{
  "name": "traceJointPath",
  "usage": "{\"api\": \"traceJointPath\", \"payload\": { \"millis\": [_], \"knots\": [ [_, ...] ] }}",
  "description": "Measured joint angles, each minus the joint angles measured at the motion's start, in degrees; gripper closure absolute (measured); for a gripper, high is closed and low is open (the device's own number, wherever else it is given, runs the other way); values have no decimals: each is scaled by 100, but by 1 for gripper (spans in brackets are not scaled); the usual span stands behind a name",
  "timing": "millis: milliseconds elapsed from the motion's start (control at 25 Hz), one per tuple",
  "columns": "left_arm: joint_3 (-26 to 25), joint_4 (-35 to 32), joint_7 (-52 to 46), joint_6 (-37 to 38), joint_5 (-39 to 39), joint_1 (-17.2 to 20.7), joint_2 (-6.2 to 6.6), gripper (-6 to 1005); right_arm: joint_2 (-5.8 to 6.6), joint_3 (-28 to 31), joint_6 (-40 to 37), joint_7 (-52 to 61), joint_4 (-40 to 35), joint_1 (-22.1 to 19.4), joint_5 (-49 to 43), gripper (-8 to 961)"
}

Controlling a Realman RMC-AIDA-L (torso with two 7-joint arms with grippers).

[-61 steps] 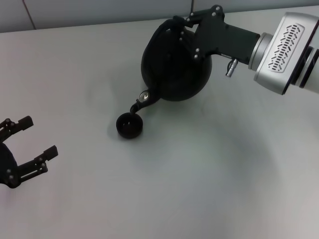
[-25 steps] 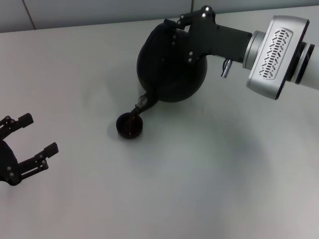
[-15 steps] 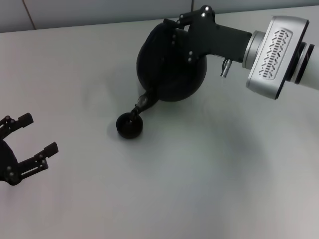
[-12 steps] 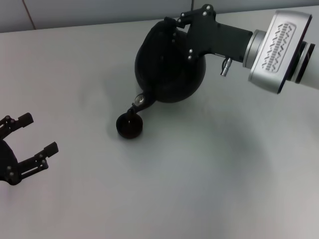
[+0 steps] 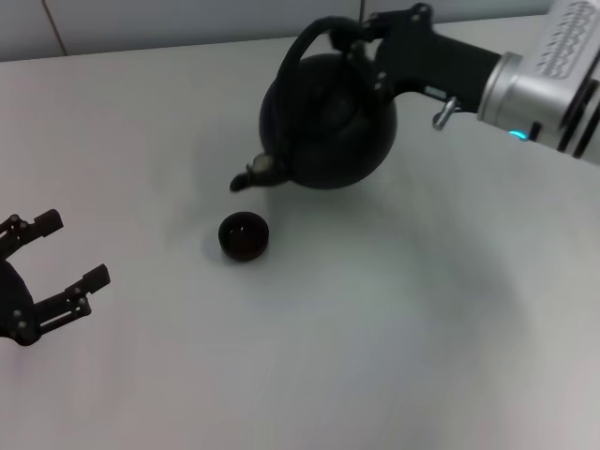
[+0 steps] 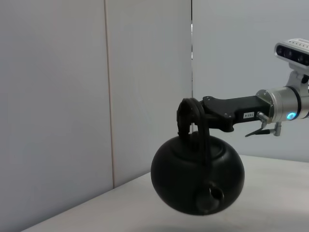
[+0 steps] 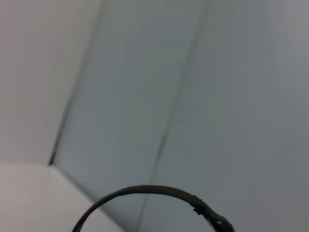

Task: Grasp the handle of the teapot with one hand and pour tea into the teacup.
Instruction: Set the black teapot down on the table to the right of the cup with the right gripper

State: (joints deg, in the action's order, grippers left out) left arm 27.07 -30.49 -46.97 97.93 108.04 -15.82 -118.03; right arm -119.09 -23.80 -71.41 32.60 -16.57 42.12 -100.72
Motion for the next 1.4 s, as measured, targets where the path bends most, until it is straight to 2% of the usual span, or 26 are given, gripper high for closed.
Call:
{"api": "traceJointPath", "payload": {
  "millis": [400,1120,1400],
  "knots": [
    [0,0,18,13,-58,0,0,138,-8,27,130,191,408,-528,954,871],
    [0,-1,22,46,-56,35,0,138,-18,131,183,132,748,-1218,1312,871],
    [0,-1,22,49,-55,23,0,138,-26,130,22,132,757,-1358,1315,871]
  ]
}}
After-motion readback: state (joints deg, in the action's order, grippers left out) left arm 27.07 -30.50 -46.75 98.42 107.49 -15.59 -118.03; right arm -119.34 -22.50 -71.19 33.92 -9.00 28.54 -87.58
